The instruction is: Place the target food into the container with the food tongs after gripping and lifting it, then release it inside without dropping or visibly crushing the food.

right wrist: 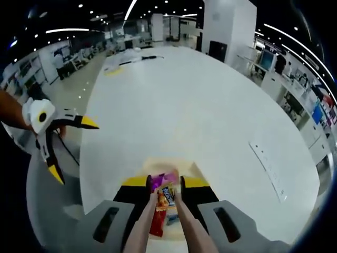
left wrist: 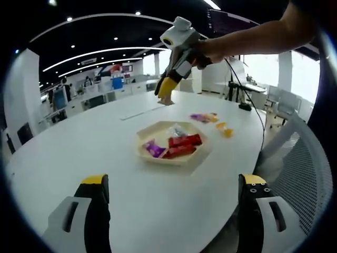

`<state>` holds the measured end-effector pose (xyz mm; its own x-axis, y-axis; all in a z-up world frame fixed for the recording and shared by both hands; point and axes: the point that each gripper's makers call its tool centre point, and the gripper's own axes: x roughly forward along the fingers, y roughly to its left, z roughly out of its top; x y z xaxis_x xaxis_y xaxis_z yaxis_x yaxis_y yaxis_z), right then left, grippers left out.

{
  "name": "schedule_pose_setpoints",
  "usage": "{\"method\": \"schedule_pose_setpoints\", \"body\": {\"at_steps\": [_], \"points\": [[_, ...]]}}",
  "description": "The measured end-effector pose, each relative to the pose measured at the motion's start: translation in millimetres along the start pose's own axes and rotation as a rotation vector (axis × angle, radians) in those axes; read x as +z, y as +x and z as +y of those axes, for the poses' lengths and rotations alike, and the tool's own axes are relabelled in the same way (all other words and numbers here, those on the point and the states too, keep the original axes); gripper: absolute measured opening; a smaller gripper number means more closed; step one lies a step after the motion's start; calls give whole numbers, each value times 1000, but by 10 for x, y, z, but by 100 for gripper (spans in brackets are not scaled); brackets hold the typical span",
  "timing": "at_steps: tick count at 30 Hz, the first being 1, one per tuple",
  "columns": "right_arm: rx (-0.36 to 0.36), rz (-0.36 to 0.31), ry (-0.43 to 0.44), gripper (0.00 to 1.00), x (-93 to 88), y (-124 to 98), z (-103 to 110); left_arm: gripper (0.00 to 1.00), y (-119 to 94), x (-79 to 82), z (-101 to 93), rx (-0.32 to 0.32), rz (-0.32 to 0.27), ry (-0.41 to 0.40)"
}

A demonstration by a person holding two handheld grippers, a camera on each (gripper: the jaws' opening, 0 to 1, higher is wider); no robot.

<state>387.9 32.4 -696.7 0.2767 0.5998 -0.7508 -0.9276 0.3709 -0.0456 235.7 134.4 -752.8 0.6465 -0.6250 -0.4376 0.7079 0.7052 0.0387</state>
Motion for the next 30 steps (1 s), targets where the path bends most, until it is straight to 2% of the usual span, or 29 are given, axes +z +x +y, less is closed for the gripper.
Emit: {"method": "schedule_pose_setpoints", "body": {"at_steps": [21,30], "points": [[-1,-5,25,25,-25,-71,-18,100,1,-8,-9,-4,4,-3],[-12,14,43,25,-254,-233,-121,100,5,-23,-9,-3,13,0]]}}
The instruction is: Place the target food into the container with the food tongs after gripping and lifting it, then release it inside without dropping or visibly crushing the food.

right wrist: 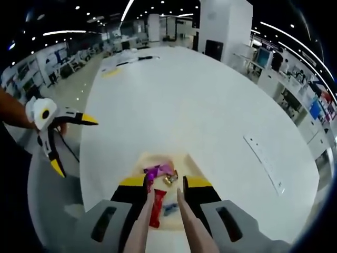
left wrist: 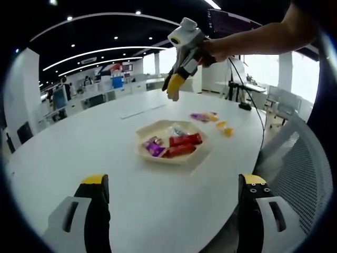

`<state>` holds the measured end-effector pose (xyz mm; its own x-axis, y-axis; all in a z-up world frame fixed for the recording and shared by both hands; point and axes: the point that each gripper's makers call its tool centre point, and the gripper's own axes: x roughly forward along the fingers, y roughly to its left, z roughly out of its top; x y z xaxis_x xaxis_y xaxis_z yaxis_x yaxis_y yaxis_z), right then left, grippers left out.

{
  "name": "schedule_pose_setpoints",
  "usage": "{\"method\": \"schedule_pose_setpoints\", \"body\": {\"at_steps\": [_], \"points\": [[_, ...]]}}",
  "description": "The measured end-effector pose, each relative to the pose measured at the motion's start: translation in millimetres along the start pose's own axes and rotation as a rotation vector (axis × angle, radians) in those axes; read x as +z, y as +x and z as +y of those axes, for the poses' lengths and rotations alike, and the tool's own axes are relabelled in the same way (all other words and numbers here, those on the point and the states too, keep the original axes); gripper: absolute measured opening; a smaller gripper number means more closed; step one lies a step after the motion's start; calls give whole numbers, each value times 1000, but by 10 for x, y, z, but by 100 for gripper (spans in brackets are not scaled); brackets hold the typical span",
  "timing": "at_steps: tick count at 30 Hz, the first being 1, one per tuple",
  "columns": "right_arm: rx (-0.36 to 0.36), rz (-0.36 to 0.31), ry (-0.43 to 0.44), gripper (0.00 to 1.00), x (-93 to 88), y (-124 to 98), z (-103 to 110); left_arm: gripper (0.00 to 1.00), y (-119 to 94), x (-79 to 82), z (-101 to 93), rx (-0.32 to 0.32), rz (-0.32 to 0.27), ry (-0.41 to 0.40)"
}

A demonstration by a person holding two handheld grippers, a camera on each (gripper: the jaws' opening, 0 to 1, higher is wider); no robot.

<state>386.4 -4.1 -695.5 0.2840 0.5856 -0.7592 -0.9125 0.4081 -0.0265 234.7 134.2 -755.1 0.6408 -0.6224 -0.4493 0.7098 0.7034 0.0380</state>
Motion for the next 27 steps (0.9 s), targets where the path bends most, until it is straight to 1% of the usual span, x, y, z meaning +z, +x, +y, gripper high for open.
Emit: {"method": "schedule_pose_setpoints", "body": {"at_steps": [5,6,13,20,22,24,27], "points": [[-11,13,17,26,-178,-79,-70,100,9,-17,-15,-5,9,7],[-12,13,19,26,-190,-86,-76,100,9,-19,-17,-5,11,6],[-41,19,62,26,-394,-235,-234,100,16,-44,-19,-5,24,11],[-66,29,81,26,-608,-389,-374,100,11,-46,11,7,24,8],[-75,33,89,26,-694,-440,-413,100,11,-50,19,10,25,8],[-78,32,95,26,-735,-464,-430,100,13,-55,27,12,26,8],[-86,40,108,26,-867,-511,-492,100,11,-66,40,19,31,7]]}}
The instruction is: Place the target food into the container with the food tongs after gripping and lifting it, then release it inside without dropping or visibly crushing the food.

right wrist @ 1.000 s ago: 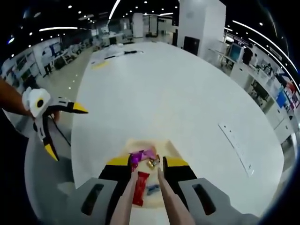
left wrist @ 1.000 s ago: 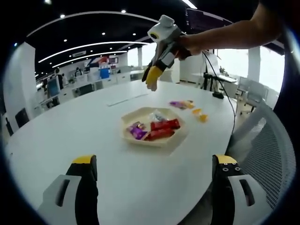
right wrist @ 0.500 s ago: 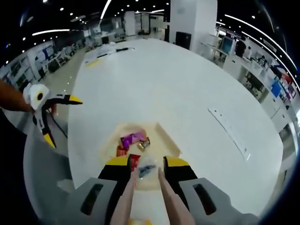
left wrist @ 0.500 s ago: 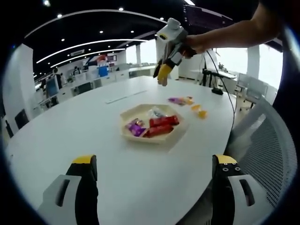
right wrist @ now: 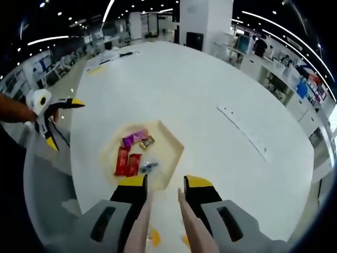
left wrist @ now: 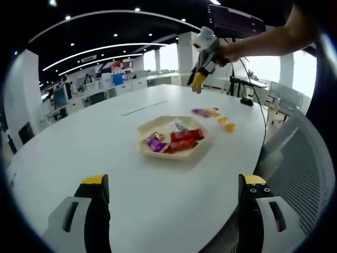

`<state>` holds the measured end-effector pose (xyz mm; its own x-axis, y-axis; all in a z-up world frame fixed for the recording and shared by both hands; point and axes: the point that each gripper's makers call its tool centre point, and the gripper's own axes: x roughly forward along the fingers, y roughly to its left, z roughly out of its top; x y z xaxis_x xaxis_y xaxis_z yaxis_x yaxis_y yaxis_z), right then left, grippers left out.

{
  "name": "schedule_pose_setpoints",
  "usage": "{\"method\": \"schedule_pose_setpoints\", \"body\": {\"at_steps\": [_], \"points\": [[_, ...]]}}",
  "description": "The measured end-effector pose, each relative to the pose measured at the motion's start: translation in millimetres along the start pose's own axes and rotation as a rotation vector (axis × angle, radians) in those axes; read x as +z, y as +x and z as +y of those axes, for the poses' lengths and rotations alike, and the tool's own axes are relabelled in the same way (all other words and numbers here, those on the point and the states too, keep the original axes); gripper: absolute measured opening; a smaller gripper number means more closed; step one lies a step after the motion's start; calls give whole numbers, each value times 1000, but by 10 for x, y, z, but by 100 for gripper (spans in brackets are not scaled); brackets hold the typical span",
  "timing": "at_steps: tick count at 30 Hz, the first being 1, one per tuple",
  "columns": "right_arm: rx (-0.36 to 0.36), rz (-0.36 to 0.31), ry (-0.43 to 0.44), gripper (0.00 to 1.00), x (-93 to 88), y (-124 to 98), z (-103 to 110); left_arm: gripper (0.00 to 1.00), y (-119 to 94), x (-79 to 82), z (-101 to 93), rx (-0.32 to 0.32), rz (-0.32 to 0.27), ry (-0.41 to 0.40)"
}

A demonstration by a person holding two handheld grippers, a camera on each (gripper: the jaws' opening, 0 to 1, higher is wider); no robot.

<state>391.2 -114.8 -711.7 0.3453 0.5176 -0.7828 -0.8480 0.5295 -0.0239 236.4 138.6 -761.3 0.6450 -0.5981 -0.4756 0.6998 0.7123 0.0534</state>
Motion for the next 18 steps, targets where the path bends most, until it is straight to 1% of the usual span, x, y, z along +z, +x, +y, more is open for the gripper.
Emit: {"method": "schedule_pose_setpoints", "body": {"at_steps": [7,9,15,18], "points": [[-36,15,60,26,-200,-70,-185,100,2,-20,2,5,10,2],[-43,21,72,27,-270,-91,-249,100,-4,-16,25,15,7,-2],[-57,30,91,27,-401,-134,-371,100,-6,-22,45,26,7,-4],[-81,28,122,27,-445,-154,-475,100,8,-40,20,24,20,12]]}}
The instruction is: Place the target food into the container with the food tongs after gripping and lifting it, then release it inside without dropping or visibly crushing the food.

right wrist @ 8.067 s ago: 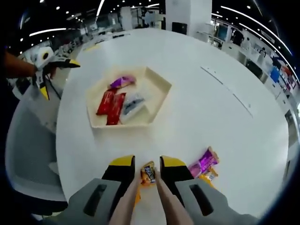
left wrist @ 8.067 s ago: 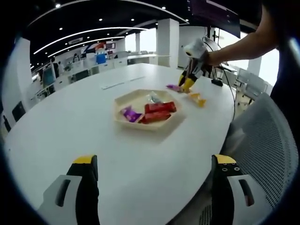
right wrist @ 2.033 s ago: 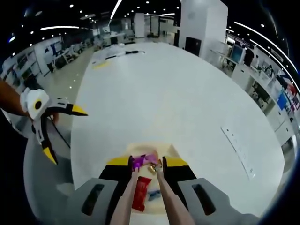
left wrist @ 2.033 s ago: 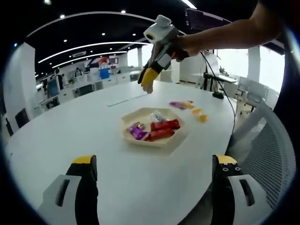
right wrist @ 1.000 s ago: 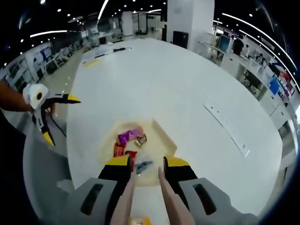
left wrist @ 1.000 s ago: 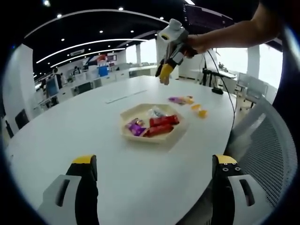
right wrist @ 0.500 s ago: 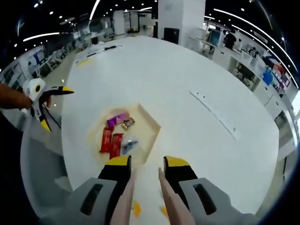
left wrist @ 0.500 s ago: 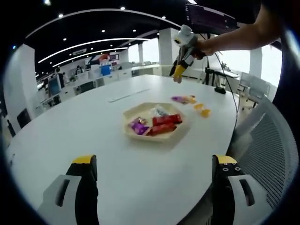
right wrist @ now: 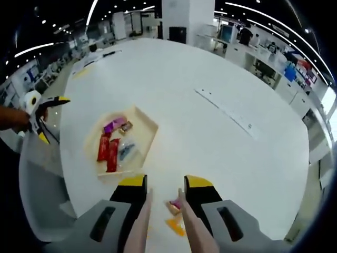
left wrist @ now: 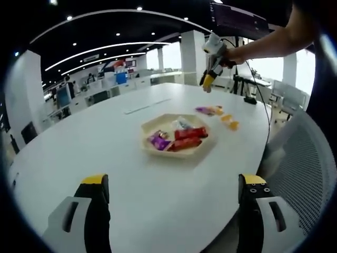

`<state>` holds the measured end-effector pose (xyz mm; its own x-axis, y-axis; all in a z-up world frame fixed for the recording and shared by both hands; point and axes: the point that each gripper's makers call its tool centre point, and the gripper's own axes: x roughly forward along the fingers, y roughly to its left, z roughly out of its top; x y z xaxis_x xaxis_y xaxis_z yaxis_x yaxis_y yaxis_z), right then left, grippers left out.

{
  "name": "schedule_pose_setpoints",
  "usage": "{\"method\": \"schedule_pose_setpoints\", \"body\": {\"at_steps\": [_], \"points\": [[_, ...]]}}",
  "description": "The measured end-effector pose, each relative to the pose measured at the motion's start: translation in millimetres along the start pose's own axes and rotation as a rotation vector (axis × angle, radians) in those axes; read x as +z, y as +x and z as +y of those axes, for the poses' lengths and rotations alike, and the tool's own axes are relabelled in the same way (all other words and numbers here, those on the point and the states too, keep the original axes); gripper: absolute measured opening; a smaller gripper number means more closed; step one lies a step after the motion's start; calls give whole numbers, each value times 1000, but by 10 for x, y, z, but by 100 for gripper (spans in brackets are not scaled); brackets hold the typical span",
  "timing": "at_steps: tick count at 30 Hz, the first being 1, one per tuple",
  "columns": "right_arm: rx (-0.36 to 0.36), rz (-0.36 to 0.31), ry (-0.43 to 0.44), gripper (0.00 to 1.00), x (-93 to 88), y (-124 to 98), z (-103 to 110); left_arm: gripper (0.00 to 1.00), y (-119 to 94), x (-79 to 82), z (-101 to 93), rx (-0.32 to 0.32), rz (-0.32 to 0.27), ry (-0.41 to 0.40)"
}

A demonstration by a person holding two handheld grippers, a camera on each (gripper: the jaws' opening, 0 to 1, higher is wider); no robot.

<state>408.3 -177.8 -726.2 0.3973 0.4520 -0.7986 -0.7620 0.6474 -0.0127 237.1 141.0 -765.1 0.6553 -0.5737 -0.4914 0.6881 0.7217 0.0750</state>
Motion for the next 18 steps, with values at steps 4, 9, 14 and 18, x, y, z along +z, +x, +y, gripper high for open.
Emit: {"method": "schedule_pose_setpoints", "body": {"at_steps": [4,9,14,18], "points": [[-21,-1,27,27,-36,-8,-112,100,1,-23,9,7,13,4],[-44,-1,49,27,-82,-12,-241,99,4,-55,40,20,27,0],[-55,-4,80,27,-115,10,-318,99,6,-76,52,26,39,1],[-54,-1,85,27,-142,49,-334,99,4,-89,59,29,45,-2]]}}
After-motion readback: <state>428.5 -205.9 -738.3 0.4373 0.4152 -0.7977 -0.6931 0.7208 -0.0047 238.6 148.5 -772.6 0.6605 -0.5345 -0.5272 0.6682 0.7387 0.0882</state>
